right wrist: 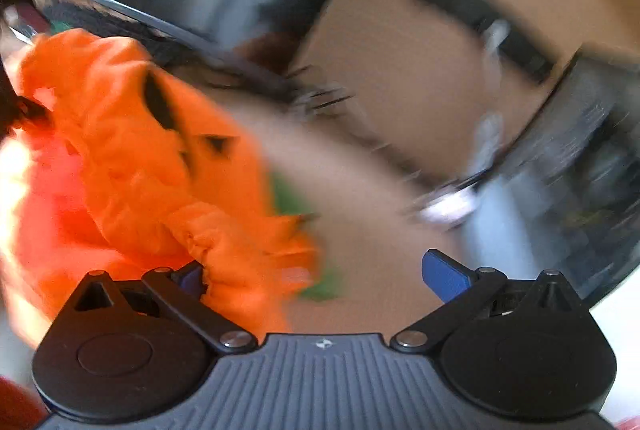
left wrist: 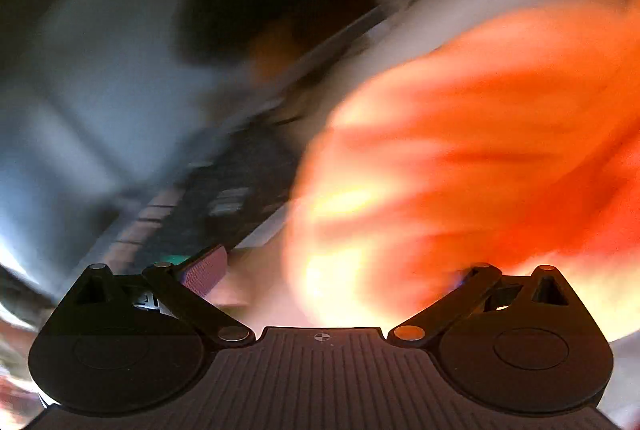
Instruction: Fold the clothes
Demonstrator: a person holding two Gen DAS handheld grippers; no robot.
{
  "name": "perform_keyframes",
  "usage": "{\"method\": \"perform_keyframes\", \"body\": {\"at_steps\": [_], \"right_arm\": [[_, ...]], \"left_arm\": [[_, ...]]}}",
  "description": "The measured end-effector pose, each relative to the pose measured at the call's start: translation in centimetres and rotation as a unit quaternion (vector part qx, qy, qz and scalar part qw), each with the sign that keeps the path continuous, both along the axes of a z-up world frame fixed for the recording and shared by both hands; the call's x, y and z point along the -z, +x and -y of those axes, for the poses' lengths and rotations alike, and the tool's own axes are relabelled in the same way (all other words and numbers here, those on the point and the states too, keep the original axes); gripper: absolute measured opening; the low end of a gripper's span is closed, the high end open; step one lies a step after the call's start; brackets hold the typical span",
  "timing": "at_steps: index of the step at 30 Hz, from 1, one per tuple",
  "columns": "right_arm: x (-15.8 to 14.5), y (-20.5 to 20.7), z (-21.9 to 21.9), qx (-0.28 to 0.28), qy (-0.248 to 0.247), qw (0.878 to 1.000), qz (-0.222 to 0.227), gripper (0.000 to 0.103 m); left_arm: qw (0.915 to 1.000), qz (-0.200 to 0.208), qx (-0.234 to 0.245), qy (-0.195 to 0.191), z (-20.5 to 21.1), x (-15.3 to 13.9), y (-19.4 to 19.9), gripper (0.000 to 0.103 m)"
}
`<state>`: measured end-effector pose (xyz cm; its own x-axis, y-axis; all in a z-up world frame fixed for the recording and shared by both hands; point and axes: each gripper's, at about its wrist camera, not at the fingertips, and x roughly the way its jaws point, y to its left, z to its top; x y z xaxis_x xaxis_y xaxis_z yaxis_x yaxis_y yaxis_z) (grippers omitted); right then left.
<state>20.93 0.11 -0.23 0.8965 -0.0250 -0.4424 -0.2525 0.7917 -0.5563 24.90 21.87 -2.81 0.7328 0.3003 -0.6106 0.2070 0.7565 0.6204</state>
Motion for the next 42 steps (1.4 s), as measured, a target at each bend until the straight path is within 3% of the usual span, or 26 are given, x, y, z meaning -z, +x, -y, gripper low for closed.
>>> {"method": "perform_keyframes", "body": {"at_steps": [2,4,6,8,10,12,14,19,23,27,29,30,31,33,34,35,36,38,39,40,42], "right_arm": [[-2.3,-0.4,1.4,0.014,-0.057,0.995,0.087,0.103],[-6.4,-0.8,3.2,0.017,-0.059,0.988,0.144,0.103],[-10.1,-1.5,4.2,0.011,-0.055,0.98,0.191,0.103],[-13.5,-2.3,5.1,0.002,-0.053,0.97,0.237,0.103],[-16.9,-3.1,5.9,-0.006,-0.052,0.958,0.282,0.103],[-18.9,-3.8,6.4,-0.02,-0.052,0.947,0.316,0.103],[-19.6,-3.7,6.5,-0.03,-0.059,0.94,0.336,0.103],[-17.9,1.3,5.7,-0.028,-0.108,0.927,0.358,0.103],[-18.2,6.8,4.4,-0.004,-0.147,0.898,0.415,0.103],[-22.3,8.6,4.4,0.029,-0.15,0.855,0.496,0.103],[-23.4,7.6,4.6,0.031,-0.143,0.845,0.514,0.103],[-23.3,6.8,4.7,0.031,-0.14,0.846,0.513,0.103],[-22.7,5.9,4.9,0.029,-0.135,0.85,0.508,0.103],[-19.7,3.7,5.2,0.013,-0.124,0.869,0.478,0.103],[-17.3,2.4,5.2,0.006,-0.121,0.886,0.447,0.103],[-14.6,1.1,5.2,0.0,-0.118,0.905,0.41,0.103],[-11.5,0.0,5.1,-0.001,-0.114,0.929,0.352,0.103],[-5.1,-1.1,5.1,0.006,-0.1,0.979,0.176,0.103],[-1.7,-1.6,5.3,0.009,-0.096,0.993,0.073,0.103],[0.9,-2.2,5.4,0.013,-0.092,0.996,-0.002,0.103],[3.6,-4.0,5.5,0.024,-0.073,0.994,-0.081,0.103]], "left_arm": [[0.9988,0.042,0.016,-0.02,-1.1,-4.3,-0.4,0.103],[0.9929,0.095,0.037,-0.061,-1.5,-10.3,-0.9,0.103],[0.9812,0.16,0.062,-0.088,-1.1,-15.9,-2.0,0.103],[0.9637,0.235,0.086,-0.093,-0.4,-20.9,-3.6,0.103],[0.9491,0.291,0.1,-0.07,0.7,-23.3,-4.9,0.103],[0.9381,0.323,0.115,-0.049,1.9,-24.3,-5.8,0.103],[0.9351,0.333,0.117,-0.035,3.0,-24.0,-5.4,0.103],[0.9485,0.3,0.093,-0.038,3.5,-22.4,0.2,0.103],[0.9491,0.308,0.054,-0.037,4.3,-22.5,3.8,0.103],[0.9249,0.373,0.029,-0.067,4.7,-25.5,2.8,0.103],[0.9211,0.376,0.041,-0.091,4.6,-25.6,0.9,0.103],[0.9239,0.366,0.047,-0.1,4.6,-24.6,0.0,0.103],[0.9275,0.354,0.052,-0.108,4.8,-23.4,-0.9,0.103],[0.9455,0.296,0.063,-0.121,5.2,-19.0,-2.4,0.103],[0.9564,0.251,0.066,-0.134,5.3,-16.0,-2.9,0.103],[0.9686,0.18,0.068,-0.157,5.3,-12.4,-3.2,0.103],[0.9755,0.102,0.07,-0.182,5.2,-8.5,-3.4,0.103],[0.9738,-0.051,0.051,-0.215,4.9,-1.0,-3.9,0.103],[0.9679,-0.104,0.049,-0.224,4.8,1.9,-4.7,0.103],[0.9637,-0.129,0.057,-0.227,4.7,3.3,-5.6,0.103],[0.9561,-0.154,0.08,-0.236,4.6,4.7,-7.1,0.103]]}}
